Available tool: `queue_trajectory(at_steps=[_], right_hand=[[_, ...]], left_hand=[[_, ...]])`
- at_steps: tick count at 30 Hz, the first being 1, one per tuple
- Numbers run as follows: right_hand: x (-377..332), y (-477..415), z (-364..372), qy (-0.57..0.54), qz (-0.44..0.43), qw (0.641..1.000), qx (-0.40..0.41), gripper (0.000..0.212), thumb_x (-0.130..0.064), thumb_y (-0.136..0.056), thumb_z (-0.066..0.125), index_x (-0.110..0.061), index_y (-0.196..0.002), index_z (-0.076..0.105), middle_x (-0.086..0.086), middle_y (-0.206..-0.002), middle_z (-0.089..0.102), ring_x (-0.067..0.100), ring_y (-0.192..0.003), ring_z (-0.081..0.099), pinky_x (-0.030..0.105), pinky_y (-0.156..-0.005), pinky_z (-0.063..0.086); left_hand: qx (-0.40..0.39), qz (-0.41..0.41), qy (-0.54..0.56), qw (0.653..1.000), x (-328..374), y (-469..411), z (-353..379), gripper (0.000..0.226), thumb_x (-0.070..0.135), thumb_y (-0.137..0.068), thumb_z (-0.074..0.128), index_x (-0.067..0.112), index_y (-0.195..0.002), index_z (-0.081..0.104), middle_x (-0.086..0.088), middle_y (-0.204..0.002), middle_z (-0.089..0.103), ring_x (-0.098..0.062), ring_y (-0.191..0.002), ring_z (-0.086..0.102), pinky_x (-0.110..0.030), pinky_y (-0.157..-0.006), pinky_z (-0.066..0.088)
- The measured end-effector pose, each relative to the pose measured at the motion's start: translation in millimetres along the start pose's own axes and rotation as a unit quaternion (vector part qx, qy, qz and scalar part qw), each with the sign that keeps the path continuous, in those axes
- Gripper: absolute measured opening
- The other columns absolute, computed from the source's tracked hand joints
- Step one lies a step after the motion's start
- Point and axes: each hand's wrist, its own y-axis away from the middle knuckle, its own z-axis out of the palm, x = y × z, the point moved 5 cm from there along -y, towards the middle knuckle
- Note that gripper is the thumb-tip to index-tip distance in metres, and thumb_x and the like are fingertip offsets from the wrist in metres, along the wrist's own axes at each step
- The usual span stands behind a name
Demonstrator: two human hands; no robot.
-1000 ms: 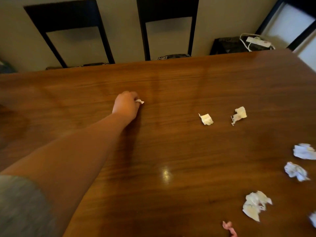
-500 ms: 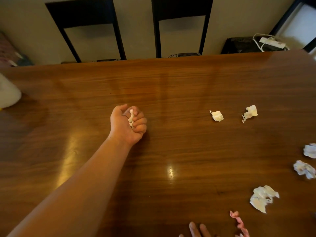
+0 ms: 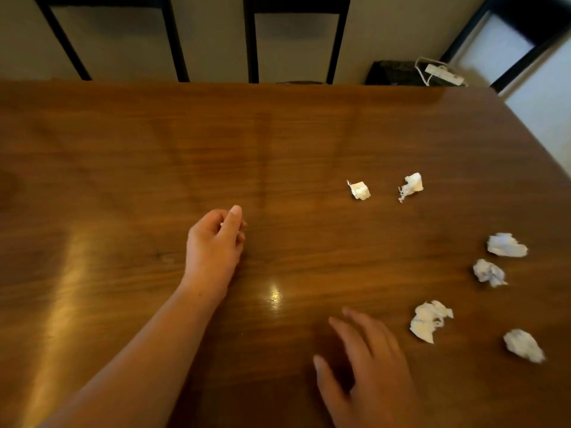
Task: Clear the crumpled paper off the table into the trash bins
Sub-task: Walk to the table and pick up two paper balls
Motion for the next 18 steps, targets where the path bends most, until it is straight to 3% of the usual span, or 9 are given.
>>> queue_trajectory(at_steps=[2,4,6,8,12,18], right_hand=[[23,-26,-10,-0.014,0.057,0.997,0.045,0.051,-0.058,-0.083,0.052,-0.04,-0.131,0.049,-0.013,-0.136,0.047,0.003,-0.121,0.041,0.03,-0.096,0.043],[43,-62,-21,-0.025,0.083,0.994,0.066,0.051,-0.051,-0.086,0.053,-0.037,-0.134,0.045,-0.01,-0.134,0.048,0.007,-0.108,0.052,0.027,-0.086,0.052],[58,-102,-31,-0.03,0.095,0.992,0.08,0.049,-0.043,-0.087,0.06,-0.034,-0.134,0.046,-0.007,-0.13,0.052,0.009,-0.094,0.058,0.025,-0.073,0.054],[75,-136,-33,-0.043,0.126,0.989,0.068,0.049,-0.039,-0.087,0.064,-0.032,-0.133,0.048,-0.004,-0.128,0.054,0.01,-0.096,0.058,0.023,-0.071,0.049],[89,-187,-33,-0.035,0.149,0.986,0.073,0.048,-0.035,-0.086,0.065,-0.03,-0.132,0.049,0.001,-0.126,0.053,0.017,-0.092,0.061,0.028,-0.067,0.044],[86,-223,-20,0.052,0.149,0.987,0.015,0.047,-0.029,-0.092,0.054,-0.03,-0.138,0.045,0.007,-0.138,0.042,0.032,-0.119,0.05,0.038,-0.083,0.046]], left_hand=[[0.016,0.107,-0.194,0.975,4,3,3,0.027,0.049,-0.091,0.053,0.03,-0.073,0.061,0.012,-0.055,0.058,-0.004,-0.045,0.049,-0.016,-0.04,0.038],[-0.005,0.22,-0.363,0.905,11,7,13,0.022,0.046,-0.092,0.052,0.032,-0.076,0.059,0.011,-0.06,0.059,-0.004,-0.051,0.054,-0.015,-0.043,0.039],[-0.037,0.313,-0.45,0.836,13,10,25,0.02,0.038,-0.094,0.052,0.025,-0.083,0.062,0.011,-0.071,0.061,-0.004,-0.058,0.055,-0.021,-0.05,0.046],[-0.057,0.356,-0.481,0.799,8,10,34,0.02,0.033,-0.094,0.055,0.018,-0.084,0.065,0.004,-0.076,0.063,-0.011,-0.061,0.058,-0.029,-0.051,0.051],[-0.059,0.386,-0.51,0.767,1,8,38,0.018,0.028,-0.093,0.057,0.016,-0.081,0.064,0.002,-0.075,0.06,-0.013,-0.059,0.055,-0.024,-0.048,0.044],[-0.057,0.377,-0.513,0.769,-1,6,40,0.021,0.029,-0.095,0.053,0.017,-0.08,0.06,0.002,-0.074,0.056,-0.015,-0.059,0.054,-0.03,-0.046,0.049]])
